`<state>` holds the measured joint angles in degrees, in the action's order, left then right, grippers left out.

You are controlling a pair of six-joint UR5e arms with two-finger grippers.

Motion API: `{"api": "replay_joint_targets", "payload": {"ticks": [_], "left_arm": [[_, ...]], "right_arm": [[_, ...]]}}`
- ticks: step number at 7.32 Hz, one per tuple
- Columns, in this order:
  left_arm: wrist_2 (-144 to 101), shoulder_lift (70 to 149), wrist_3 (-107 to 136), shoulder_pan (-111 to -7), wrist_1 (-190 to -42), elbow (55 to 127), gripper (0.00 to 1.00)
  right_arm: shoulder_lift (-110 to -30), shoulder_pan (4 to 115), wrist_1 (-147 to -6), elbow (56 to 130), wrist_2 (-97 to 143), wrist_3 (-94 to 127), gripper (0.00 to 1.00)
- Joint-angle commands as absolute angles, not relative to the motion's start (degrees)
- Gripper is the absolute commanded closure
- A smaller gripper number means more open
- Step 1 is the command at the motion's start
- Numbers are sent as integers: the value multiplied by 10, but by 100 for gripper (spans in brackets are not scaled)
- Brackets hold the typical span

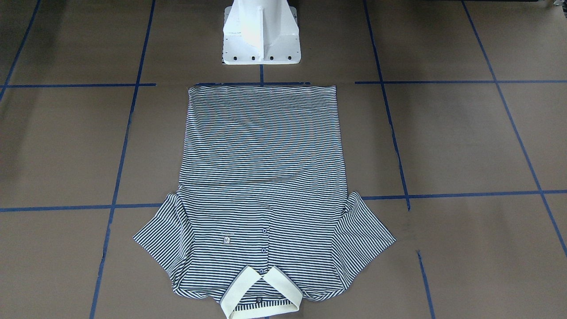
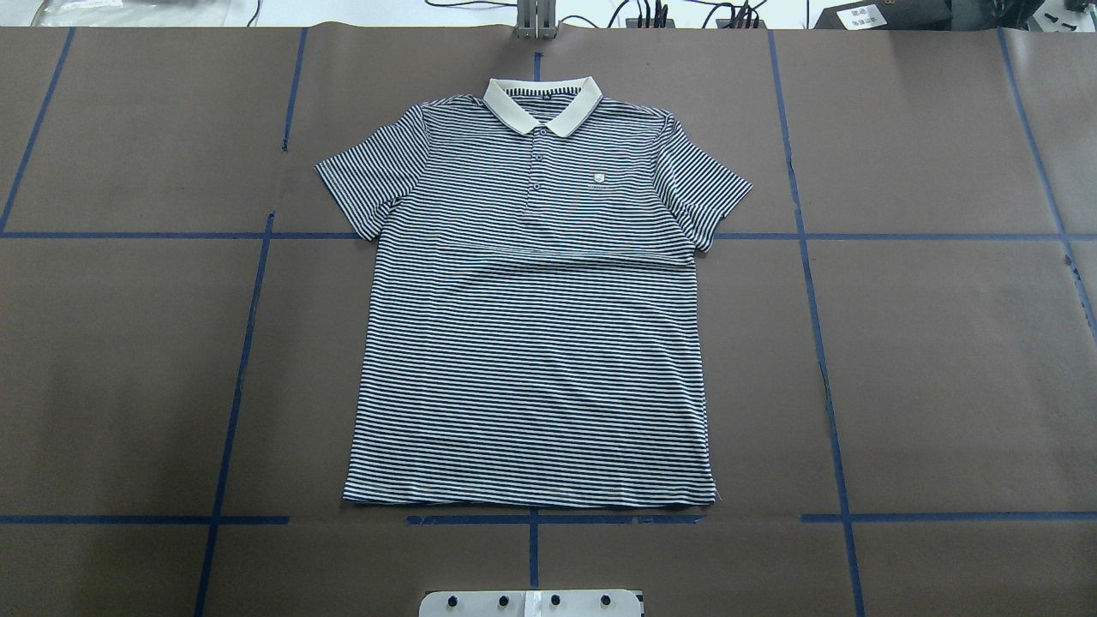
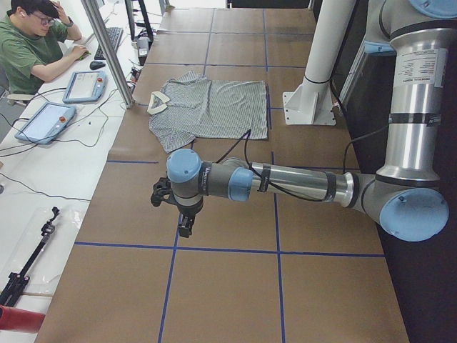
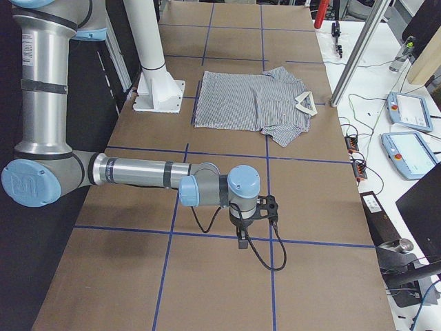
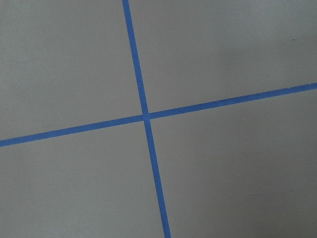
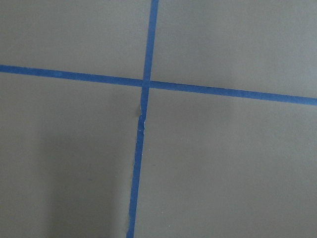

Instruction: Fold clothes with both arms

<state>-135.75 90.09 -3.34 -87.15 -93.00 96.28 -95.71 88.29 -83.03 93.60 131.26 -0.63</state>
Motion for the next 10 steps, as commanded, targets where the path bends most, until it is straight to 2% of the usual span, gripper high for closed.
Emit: {"api": "replay_joint_targets", "payload": {"ticks": [1,4,5,6,7,8,9,10], "left_arm": [[-1358,900,-33,-865,-987,967,0],[-1352,901,-29,-859,-994,962,0],[-1357,917,-30,-859,-1019,966,0],[-1352,932,-29,-859,-1100,960,0],[-1352,942,-28,-859,-1177,955,0],[-1350,953,-28,-859,-1237,938,0],[-1350,1002,-27,-859,-1279,886,0],[-1350,1011,-23,-858,-1283,874,0]], "right_arm": [[-957,870,-831,936,1312,-4,0],[-944,849,-824,940,1311,-2,0],[-911,842,-771,937,1311,-1,0],[-898,842,-702,933,1305,-2,0],[-844,845,-673,908,1300,27,0],[-837,843,-658,897,1298,97,0],[-824,840,-620,867,1302,106,0],[-818,828,-566,857,1299,119,0]]}}
